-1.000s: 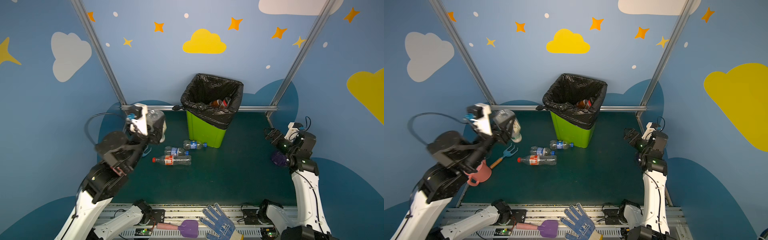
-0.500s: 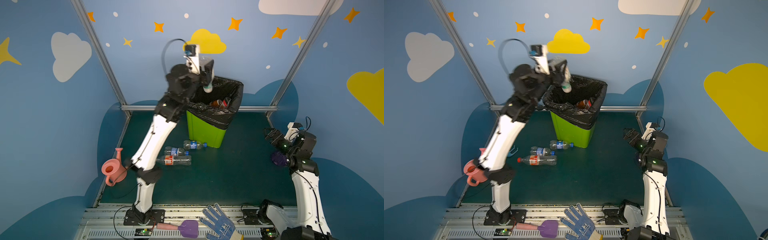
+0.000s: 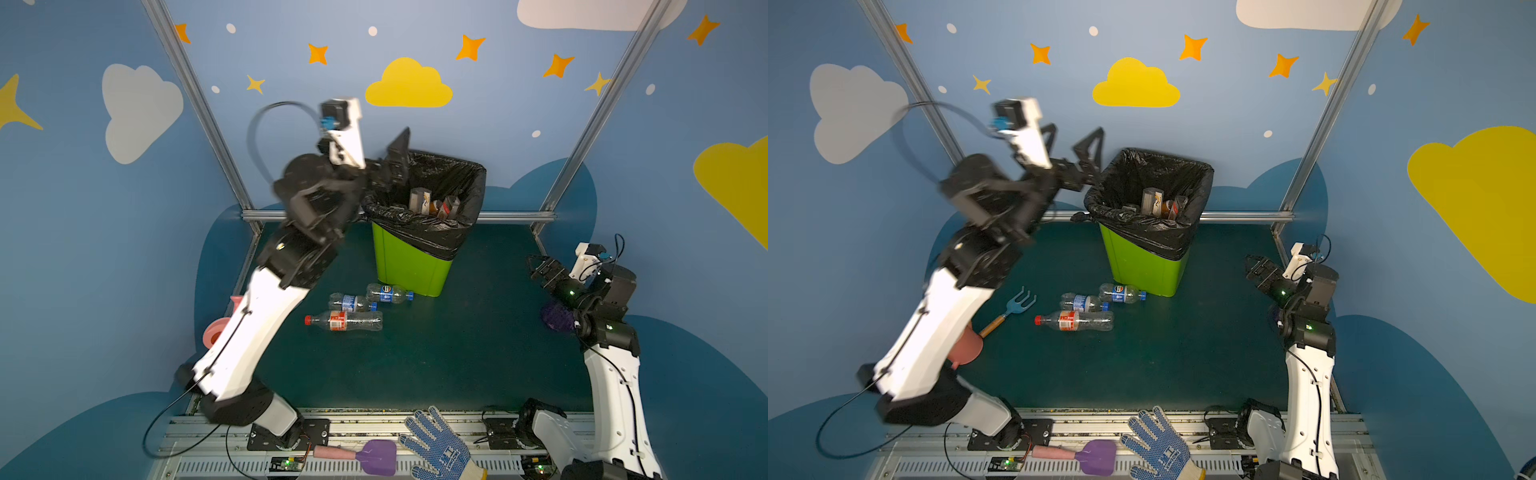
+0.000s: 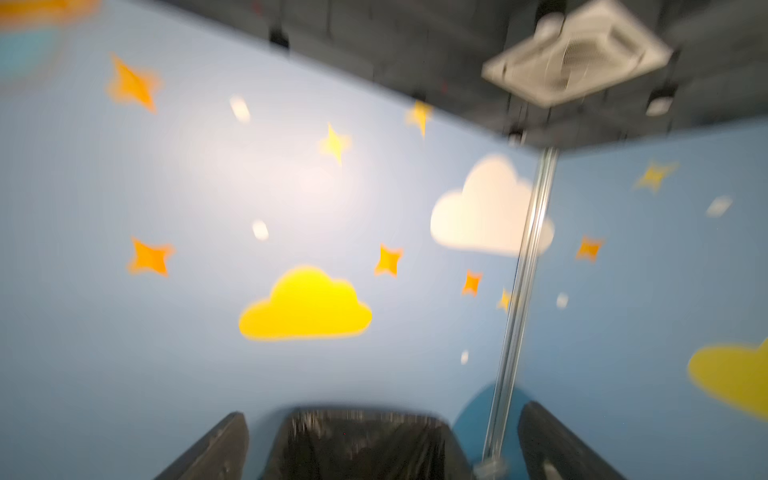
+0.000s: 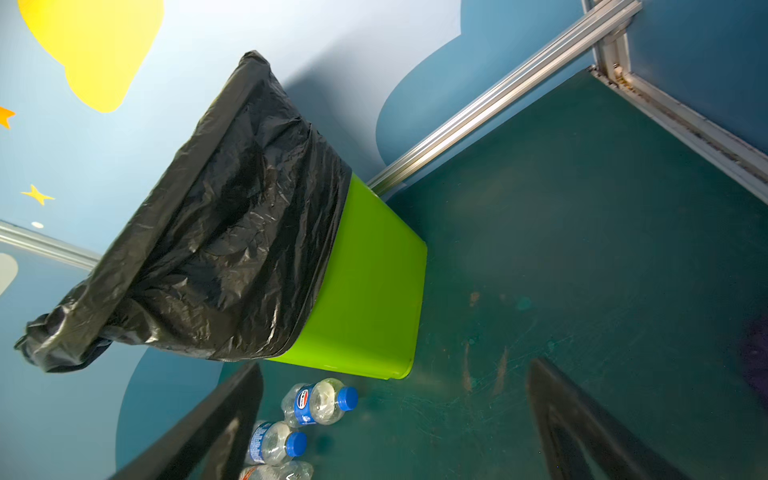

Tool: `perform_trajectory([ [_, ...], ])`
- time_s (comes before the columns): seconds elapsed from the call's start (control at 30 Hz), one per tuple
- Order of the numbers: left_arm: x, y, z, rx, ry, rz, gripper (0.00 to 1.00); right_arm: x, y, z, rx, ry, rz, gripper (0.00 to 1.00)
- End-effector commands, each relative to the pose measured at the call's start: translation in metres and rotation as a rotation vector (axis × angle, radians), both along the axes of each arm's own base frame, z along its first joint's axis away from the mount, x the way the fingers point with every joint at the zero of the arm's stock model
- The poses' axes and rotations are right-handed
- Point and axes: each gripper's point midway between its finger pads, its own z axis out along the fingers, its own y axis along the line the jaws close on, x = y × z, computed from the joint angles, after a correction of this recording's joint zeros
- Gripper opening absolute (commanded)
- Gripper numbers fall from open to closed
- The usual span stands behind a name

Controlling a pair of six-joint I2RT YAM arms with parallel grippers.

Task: Throw the plastic bottles in the bin
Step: 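Lift the green-label bottle over the bin and open the left gripper, then lower the left arm beside the watering can while right gripper reaches toward the pile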

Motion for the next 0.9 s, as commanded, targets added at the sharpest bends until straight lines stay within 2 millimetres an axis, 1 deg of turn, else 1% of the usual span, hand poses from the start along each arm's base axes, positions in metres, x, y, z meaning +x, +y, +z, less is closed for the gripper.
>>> perform_trajectory([
  [0.0, 0.033, -0.014, -0.049, 0.074, 0.070, 0.060, 1.00, 0.002, 0.014, -0.005, -0.007, -0.005, 0.065, 0.98],
  [0.07, 0.033, -0.002, -0.067, 0.088, 0.111, 0.108, 1.00, 0.002, 0.022, -0.006, -0.033, -0.001, 0.087, 0.98],
  [0.13, 0.033, 0.021, -0.088, 0.069, 0.159, 0.187, 1.00, 0.002, 0.033, -0.007, -0.067, 0.000, 0.110, 0.97],
  [0.2, 0.035, 0.046, -0.116, 0.044, 0.222, 0.242, 1.00, 0.000, 0.046, -0.005, -0.094, -0.011, 0.137, 0.97],
  [0.27, 0.036, 0.079, -0.152, -0.014, 0.311, 0.308, 1.00, -0.003, 0.062, -0.005, -0.125, -0.023, 0.170, 0.96],
  [0.33, 0.034, 0.116, -0.195, -0.092, 0.412, 0.387, 1.00, -0.007, 0.081, -0.011, -0.156, -0.026, 0.211, 0.96],
  [0.4, 0.028, 0.142, -0.241, -0.130, 0.492, 0.451, 1.00, -0.011, 0.102, -0.017, -0.174, -0.027, 0.265, 0.96],
  [0.43, 0.023, 0.153, -0.257, -0.146, 0.522, 0.478, 1.00, -0.013, 0.112, -0.020, -0.186, -0.026, 0.295, 0.96],
  [0.5, 0.010, 0.177, -0.297, -0.180, 0.604, 0.549, 1.00, -0.018, 0.134, -0.027, -0.236, -0.027, 0.343, 0.95],
  [0.57, -0.002, 0.193, -0.334, -0.205, 0.680, 0.598, 1.00, -0.023, 0.155, -0.035, -0.291, -0.031, 0.385, 0.95],
  [0.7, -0.027, 0.218, -0.405, -0.281, 0.815, 0.680, 1.00, -0.038, 0.206, -0.050, -0.397, -0.046, 0.507, 0.92],
  [0.8, -0.038, 0.227, -0.448, -0.352, 0.885, 0.697, 1.00, -0.048, 0.239, -0.058, -0.471, -0.066, 0.582, 0.92],
  [0.87, -0.042, 0.230, -0.470, -0.391, 0.933, 0.701, 1.00, -0.056, 0.267, -0.065, -0.495, -0.072, 0.660, 0.92],
])
